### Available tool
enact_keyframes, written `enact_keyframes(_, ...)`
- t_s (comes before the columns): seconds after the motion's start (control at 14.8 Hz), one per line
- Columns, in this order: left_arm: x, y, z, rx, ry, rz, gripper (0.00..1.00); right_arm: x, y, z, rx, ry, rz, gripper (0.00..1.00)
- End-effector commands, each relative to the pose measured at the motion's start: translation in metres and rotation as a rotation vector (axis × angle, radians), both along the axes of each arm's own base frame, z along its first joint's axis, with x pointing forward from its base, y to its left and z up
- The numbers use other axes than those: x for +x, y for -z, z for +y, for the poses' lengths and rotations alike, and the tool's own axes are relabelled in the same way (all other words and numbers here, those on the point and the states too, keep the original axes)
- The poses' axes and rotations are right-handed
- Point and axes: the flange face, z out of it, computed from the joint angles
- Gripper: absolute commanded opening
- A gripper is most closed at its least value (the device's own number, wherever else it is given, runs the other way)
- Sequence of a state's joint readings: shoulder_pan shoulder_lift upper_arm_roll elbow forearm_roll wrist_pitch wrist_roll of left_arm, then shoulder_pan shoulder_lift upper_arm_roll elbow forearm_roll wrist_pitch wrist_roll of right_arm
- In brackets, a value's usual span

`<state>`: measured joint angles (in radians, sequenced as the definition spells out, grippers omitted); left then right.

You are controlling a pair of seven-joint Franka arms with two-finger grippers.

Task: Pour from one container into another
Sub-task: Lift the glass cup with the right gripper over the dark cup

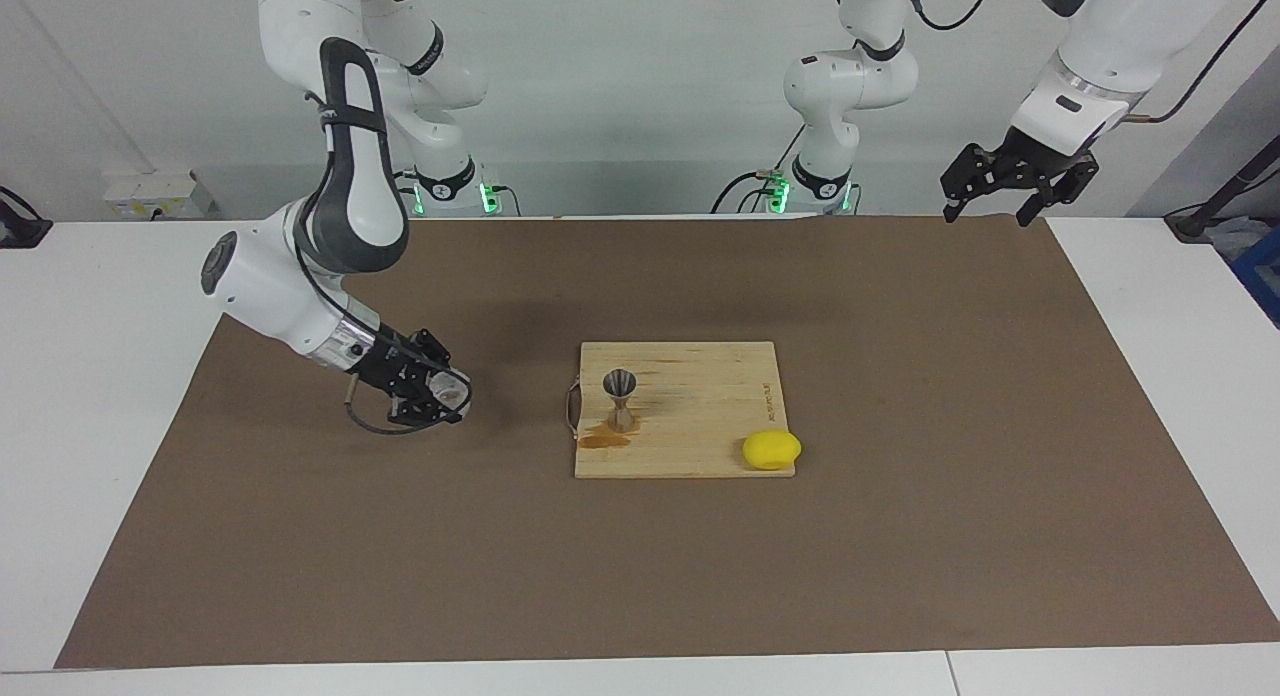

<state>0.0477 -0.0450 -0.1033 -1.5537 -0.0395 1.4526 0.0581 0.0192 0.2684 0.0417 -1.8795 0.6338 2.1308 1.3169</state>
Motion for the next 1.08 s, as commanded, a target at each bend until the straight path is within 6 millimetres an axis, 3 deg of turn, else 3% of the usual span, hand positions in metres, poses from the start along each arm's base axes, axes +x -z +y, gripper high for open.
enact_keyframes(0.0,-0.005,-0.001,0.001,0.017,0.010,0.009,1.00,0.018,-0.016,0.033,-0.021,0.029,0.007,0.00)
enact_keyframes(0.34,-0.005,-0.001,0.002,0.019,0.008,0.009,1.00,0.029,-0.040,0.116,-0.124,-0.019,-0.015,0.00)
enact_keyframes(0.67,-0.005,-0.001,0.001,0.017,0.010,0.009,1.00,0.026,-0.050,0.161,-0.200,-0.096,-0.036,0.00)
enact_keyframes(0.81,-0.005,-0.001,0.002,0.017,0.008,0.009,1.00,0.032,-0.058,0.169,-0.252,-0.102,-0.034,0.00)
enact_keyframes(1.01,-0.005,-0.001,0.002,0.019,0.010,0.009,1.00,0.025,-0.057,0.189,-0.273,-0.142,-0.039,0.00)
